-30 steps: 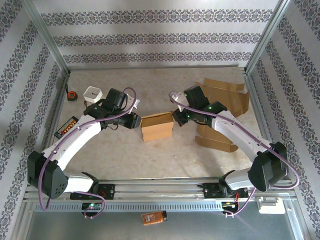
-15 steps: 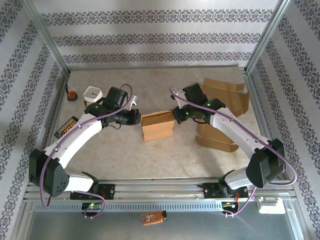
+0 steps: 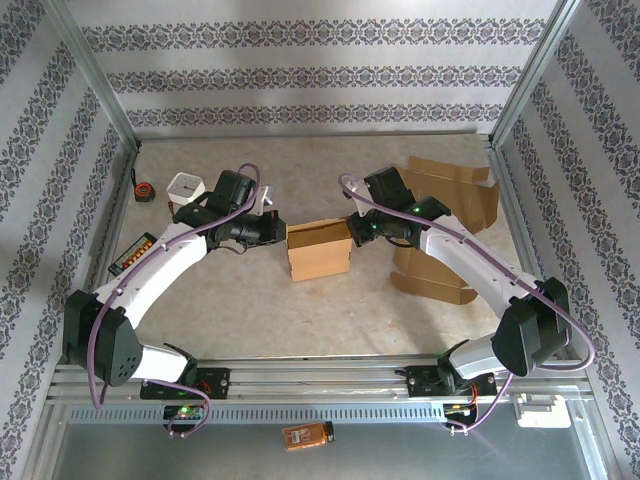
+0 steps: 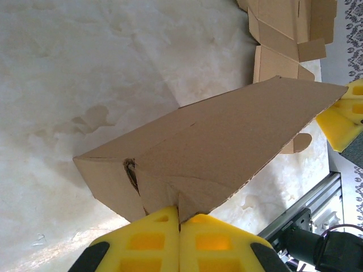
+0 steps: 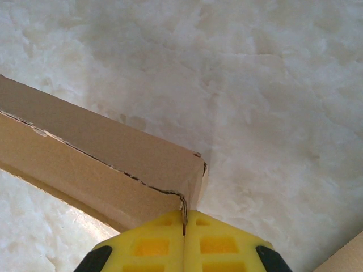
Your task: Fold the paper box
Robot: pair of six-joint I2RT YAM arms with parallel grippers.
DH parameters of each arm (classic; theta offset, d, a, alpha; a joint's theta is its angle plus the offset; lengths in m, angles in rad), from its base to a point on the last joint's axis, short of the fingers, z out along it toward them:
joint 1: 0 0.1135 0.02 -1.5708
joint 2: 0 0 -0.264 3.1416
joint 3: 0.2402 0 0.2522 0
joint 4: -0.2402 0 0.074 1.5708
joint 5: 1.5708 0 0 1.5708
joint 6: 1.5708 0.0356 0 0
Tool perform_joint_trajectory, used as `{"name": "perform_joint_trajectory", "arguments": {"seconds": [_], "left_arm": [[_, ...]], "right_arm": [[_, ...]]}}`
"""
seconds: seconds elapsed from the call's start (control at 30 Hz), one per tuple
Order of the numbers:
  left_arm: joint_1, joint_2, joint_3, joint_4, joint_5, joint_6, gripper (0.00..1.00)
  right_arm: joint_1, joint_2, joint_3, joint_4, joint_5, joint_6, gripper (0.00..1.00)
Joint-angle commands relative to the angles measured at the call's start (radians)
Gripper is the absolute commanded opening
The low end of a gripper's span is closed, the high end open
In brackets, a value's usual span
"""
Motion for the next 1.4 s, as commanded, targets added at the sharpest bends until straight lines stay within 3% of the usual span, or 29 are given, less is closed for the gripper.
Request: {"name": "perform_joint_trajectory", "arguments": {"seconds": [0.0,0.4,0.8,1.1,1.37], "left_arm": [[0.001,0.037,-0.022,-0.009,0.039,-0.027,0.06],[0.016,0.053,-0.044,0.086,0.128,-0.123,0.06],[0.017,0.066,-0.064,0.066,0.14,-0.118,0.06],[0.018,0.072,-0.05,-0.108,-0.02,-0.007,0.06],[0.016,0.081,-0.077,-0.061,0.027,-0.018,0.06]], "right_arm": [[0.023,0.008,0.005,-0.038,-0.032,-0.008,0.07],[0.023,0.005,0.003,-0.038,-0.027,-0.011,0.06],[0.023,0.004,-0.001,-0.036,-0.028,-0.014,0.05],[0.021,0.001,0.001,-0.038,-0.025,-0.013,0.05],[0.007,0.006,0.035,-0.053,-0.085,0.062,0.05]]}}
